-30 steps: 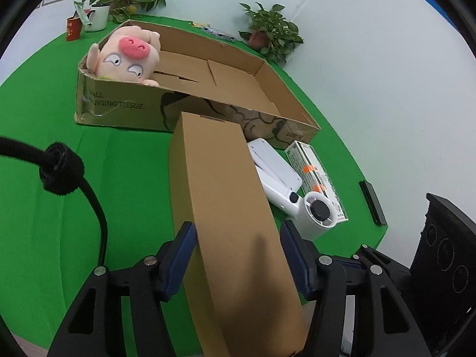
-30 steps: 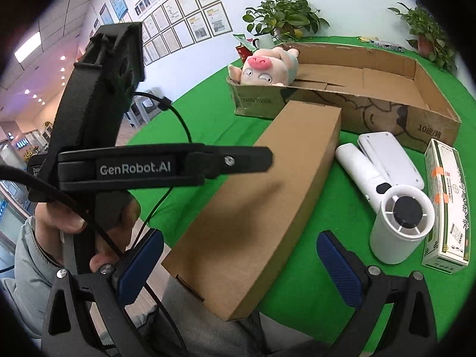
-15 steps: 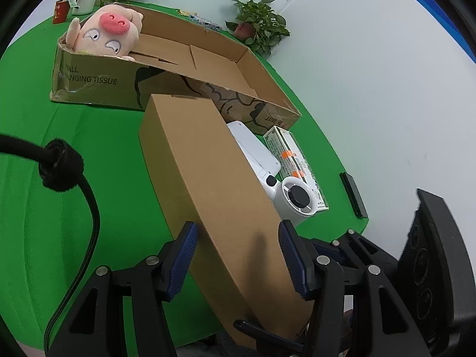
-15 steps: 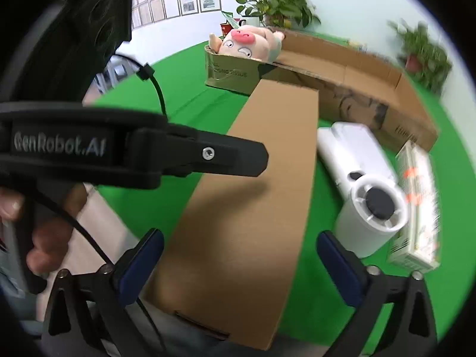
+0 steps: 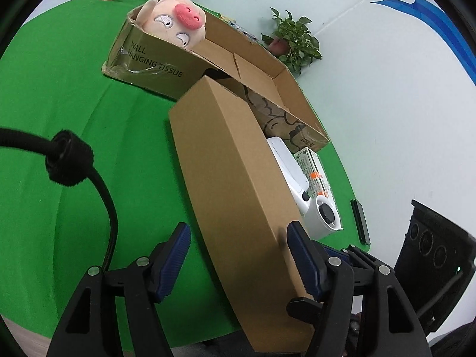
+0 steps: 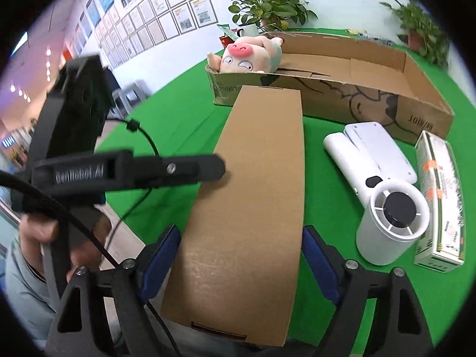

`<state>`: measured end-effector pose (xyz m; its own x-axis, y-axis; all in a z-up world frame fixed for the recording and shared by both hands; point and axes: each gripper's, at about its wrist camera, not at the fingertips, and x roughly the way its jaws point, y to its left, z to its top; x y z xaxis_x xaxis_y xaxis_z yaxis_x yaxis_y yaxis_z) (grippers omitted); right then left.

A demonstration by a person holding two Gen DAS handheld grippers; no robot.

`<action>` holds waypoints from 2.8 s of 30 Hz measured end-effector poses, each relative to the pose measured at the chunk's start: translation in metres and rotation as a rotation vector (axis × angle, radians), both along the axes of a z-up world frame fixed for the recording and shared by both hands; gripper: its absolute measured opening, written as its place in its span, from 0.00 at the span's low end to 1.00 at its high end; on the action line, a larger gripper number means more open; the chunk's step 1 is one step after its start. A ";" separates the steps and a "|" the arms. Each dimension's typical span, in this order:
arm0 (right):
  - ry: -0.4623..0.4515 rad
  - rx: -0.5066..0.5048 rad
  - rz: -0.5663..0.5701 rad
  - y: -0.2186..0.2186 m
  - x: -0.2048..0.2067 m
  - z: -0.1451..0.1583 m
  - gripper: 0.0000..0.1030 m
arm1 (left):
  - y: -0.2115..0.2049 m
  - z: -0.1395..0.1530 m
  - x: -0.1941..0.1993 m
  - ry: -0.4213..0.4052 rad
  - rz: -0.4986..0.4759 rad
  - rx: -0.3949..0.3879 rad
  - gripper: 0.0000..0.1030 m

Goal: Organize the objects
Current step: 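Grasp the long brown box end with the left tool and lift it, then tilt the long brown box with the left tool, turning its open side up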

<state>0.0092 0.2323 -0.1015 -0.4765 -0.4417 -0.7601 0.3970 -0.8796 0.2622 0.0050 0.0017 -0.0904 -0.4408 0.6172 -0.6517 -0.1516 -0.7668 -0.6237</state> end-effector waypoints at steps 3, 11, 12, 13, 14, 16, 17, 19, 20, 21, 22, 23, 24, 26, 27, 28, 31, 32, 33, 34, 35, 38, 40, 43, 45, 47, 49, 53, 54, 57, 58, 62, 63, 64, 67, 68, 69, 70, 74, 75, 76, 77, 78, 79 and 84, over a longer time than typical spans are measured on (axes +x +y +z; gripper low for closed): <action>-0.073 -0.141 0.009 0.006 -0.005 -0.003 0.80 | 0.001 0.000 -0.001 0.001 -0.002 0.007 0.68; -0.181 -0.284 0.010 0.013 -0.015 -0.014 0.22 | -0.017 0.000 -0.006 -0.012 0.064 0.017 0.56; -0.184 -0.274 0.006 0.008 -0.014 -0.014 0.27 | -0.015 0.001 -0.007 -0.013 0.062 0.007 0.56; -0.193 -0.278 0.009 0.005 -0.014 -0.014 0.35 | -0.013 0.000 -0.008 -0.013 0.061 -0.001 0.56; -0.191 -0.270 0.011 0.002 -0.014 -0.014 0.57 | -0.012 0.000 -0.010 -0.017 0.058 -0.012 0.56; -0.152 -0.238 0.013 -0.004 -0.010 -0.009 0.81 | -0.010 -0.001 -0.011 -0.027 0.050 -0.021 0.56; -0.143 -0.232 0.018 -0.007 -0.015 -0.008 0.81 | -0.009 -0.002 -0.011 -0.028 0.046 -0.018 0.56; -0.124 -0.202 0.030 -0.009 -0.013 -0.002 0.81 | -0.005 -0.001 -0.011 -0.027 0.014 -0.002 0.56; -0.113 -0.181 0.033 -0.007 -0.010 0.000 0.82 | -0.001 0.000 -0.008 -0.017 -0.012 0.006 0.56; -0.102 -0.147 0.037 -0.011 -0.010 0.002 0.82 | 0.003 -0.002 -0.004 -0.008 -0.035 0.009 0.56; -0.095 -0.125 0.039 -0.012 -0.009 0.002 0.82 | 0.010 0.000 -0.004 0.001 -0.061 0.013 0.56; -0.090 -0.107 0.039 -0.011 -0.007 0.003 0.83 | 0.015 0.001 -0.004 0.006 -0.074 0.012 0.56; -0.078 -0.075 0.028 -0.011 -0.005 0.003 0.86 | 0.020 0.002 -0.004 0.008 -0.087 0.015 0.56; -0.065 -0.035 0.020 -0.011 -0.002 0.003 0.87 | 0.026 0.002 -0.007 0.002 -0.103 0.038 0.56; -0.059 -0.002 0.017 -0.011 -0.001 0.001 0.87 | 0.028 0.002 -0.008 -0.002 -0.111 0.051 0.56; -0.056 0.031 0.014 -0.011 0.000 0.000 0.87 | 0.030 0.001 -0.009 -0.003 -0.120 0.063 0.56; -0.020 0.151 0.024 -0.017 0.005 -0.007 0.88 | 0.036 0.001 -0.008 -0.007 -0.140 0.067 0.56; -0.005 0.192 0.024 -0.019 0.006 -0.009 0.88 | 0.034 -0.001 -0.002 -0.007 -0.145 0.068 0.56; 0.011 0.226 0.025 -0.020 0.009 -0.009 0.88 | 0.035 -0.001 -0.002 -0.007 -0.146 0.064 0.56; 0.021 0.239 0.029 -0.021 0.010 -0.010 0.88 | 0.035 -0.001 -0.002 -0.007 -0.145 0.063 0.56; 0.027 0.241 0.030 -0.021 0.010 -0.011 0.88 | 0.035 -0.002 -0.001 -0.009 -0.144 0.065 0.56; 0.056 0.254 0.049 -0.021 0.011 -0.010 0.87 | 0.032 -0.007 -0.002 -0.024 -0.120 0.041 0.56; 0.058 0.243 0.047 -0.017 0.012 -0.009 0.86 | 0.027 -0.010 -0.003 -0.032 -0.095 0.024 0.59; 0.027 0.169 0.036 -0.008 0.007 -0.008 0.85 | 0.019 -0.017 -0.005 -0.044 -0.072 0.050 0.59; 0.007 0.108 0.029 -0.005 0.008 -0.006 0.84 | 0.014 -0.020 -0.007 -0.051 -0.063 0.051 0.62; -0.015 0.046 0.026 -0.001 0.009 -0.004 0.84 | 0.008 -0.022 -0.007 -0.053 -0.054 0.070 0.65; -0.044 -0.026 0.022 0.002 0.006 -0.005 0.84 | 0.006 -0.021 -0.009 -0.051 -0.050 0.084 0.66; -0.084 -0.118 0.026 0.005 0.004 -0.006 0.84 | 0.007 -0.017 -0.010 -0.047 -0.061 0.076 0.65; -0.102 -0.151 0.027 0.006 0.002 -0.007 0.84 | 0.007 -0.013 -0.010 -0.037 -0.058 0.067 0.64; -0.153 -0.245 0.024 0.013 -0.003 -0.011 0.84 | 0.000 -0.004 -0.006 -0.017 -0.045 0.062 0.62; -0.175 -0.279 0.023 0.016 -0.006 -0.013 0.84 | -0.003 -0.001 -0.005 -0.011 -0.041 0.060 0.61; -0.238 -0.377 0.023 0.019 -0.013 -0.020 0.84 | -0.006 0.007 -0.005 0.003 -0.040 0.055 0.60; -0.241 -0.391 0.021 0.019 -0.013 -0.021 0.84 | -0.008 0.006 -0.006 -0.002 -0.039 0.070 0.60; -0.244 -0.402 0.019 0.020 -0.014 -0.022 0.84 | -0.009 0.005 -0.007 -0.010 -0.037 0.087 0.60; -0.267 -0.437 0.024 0.021 -0.017 -0.027 0.83 | -0.008 0.003 -0.007 -0.026 -0.047 0.114 0.60; -0.276 -0.449 0.026 0.020 -0.018 -0.028 0.83 | -0.006 0.003 -0.007 -0.026 -0.050 0.109 0.60; -0.282 -0.455 0.031 0.020 -0.019 -0.030 0.83 | -0.004 0.004 -0.007 -0.024 -0.050 0.098 0.60; -0.280 -0.452 0.034 0.020 -0.018 -0.029 0.83 | -0.003 0.005 -0.008 -0.023 -0.049 0.093 0.59; -0.276 -0.444 0.039 0.022 -0.017 -0.027 0.84 | -0.007 0.009 -0.006 -0.031 -0.046 0.074 0.59; -0.281 -0.448 0.039 0.023 -0.018 -0.028 0.85 | -0.006 0.010 -0.007 -0.035 -0.043 0.061 0.59; -0.280 -0.443 0.033 0.024 -0.019 -0.028 0.86 | -0.004 0.012 -0.007 -0.038 -0.041 0.049 0.59; -0.274 -0.429 0.027 0.025 -0.019 -0.026 0.86 | -0.002 0.013 -0.007 -0.039 -0.042 0.040 0.59; -0.270 -0.416 0.026 0.026 -0.019 -0.024 0.86 | 0.001 0.016 -0.007 -0.036 -0.044 0.027 0.59; -0.264 -0.400 0.025 0.027 -0.018 -0.022 0.86 | 0.003 0.018 -0.007 -0.033 -0.048 0.017 0.59; -0.219 -0.312 0.013 0.034 -0.011 -0.011 0.88 | 0.013 0.025 -0.009 -0.027 -0.065 0.023 0.43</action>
